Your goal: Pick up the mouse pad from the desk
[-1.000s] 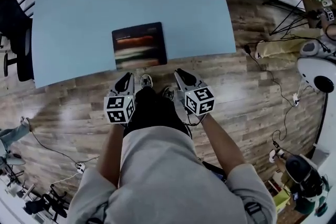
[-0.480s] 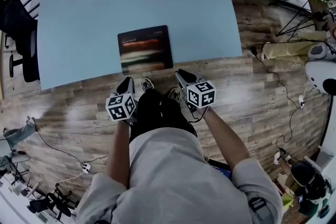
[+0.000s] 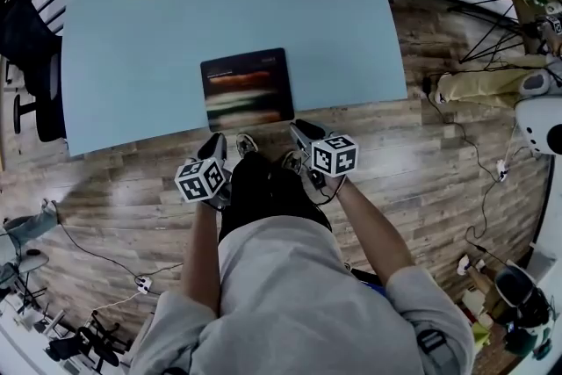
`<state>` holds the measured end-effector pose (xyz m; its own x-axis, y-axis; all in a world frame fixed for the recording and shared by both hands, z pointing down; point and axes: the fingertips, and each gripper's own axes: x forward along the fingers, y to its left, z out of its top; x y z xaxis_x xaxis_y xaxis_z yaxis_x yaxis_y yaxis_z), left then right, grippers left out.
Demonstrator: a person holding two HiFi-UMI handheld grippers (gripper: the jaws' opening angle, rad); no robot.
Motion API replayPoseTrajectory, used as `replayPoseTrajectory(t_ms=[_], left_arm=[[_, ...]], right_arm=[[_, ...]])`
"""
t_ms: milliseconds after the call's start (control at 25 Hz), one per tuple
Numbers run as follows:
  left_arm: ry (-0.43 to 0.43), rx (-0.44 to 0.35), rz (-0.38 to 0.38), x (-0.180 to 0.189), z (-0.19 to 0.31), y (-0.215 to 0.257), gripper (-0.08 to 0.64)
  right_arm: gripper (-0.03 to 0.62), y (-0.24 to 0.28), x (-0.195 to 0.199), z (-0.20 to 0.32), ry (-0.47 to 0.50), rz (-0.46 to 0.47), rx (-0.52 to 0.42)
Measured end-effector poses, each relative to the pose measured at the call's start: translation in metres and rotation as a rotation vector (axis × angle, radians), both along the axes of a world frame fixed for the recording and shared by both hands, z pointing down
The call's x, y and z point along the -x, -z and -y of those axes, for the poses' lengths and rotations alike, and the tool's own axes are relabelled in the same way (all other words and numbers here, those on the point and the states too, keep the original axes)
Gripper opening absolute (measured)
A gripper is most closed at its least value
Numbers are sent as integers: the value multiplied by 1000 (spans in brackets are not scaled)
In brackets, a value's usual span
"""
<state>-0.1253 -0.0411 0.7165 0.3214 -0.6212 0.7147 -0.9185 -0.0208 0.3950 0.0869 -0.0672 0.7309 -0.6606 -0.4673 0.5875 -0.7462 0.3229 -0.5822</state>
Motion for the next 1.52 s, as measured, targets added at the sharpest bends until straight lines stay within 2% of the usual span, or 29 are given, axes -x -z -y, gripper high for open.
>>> replayPoseTrajectory(t_ms=[160,400,640,840,1000,1120,1240,1360,1520], left_arm=[[48,0,-51,16,3,-2,54],[143,29,-190,38,4,-17,77],[142,60,-318,33,3,-24,105],[94,61,-324,28,7,-27,123],[87,89,-385,19,8,-30,127],[87,92,-419,16,10,-27,127],[81,94,-424,15,12,-28,127],[80,100,-428,14,13,-29,127],[56,108,-395,14,11,-30,127]], right_arm=[[95,-3,5,2,-10,5,14],[110,-9,6,3,-69,42,75],[117,-8,7,4,-106,72,106],[130,-6,6,4,-134,116,125],[148,-6,6,5,-155,136,129],[163,-9,6,8,-205,183,157],[166,-9,8,11,-244,229,182],[164,-11,10,14,-252,238,186],[140,-9,14,16,-253,239,188]])
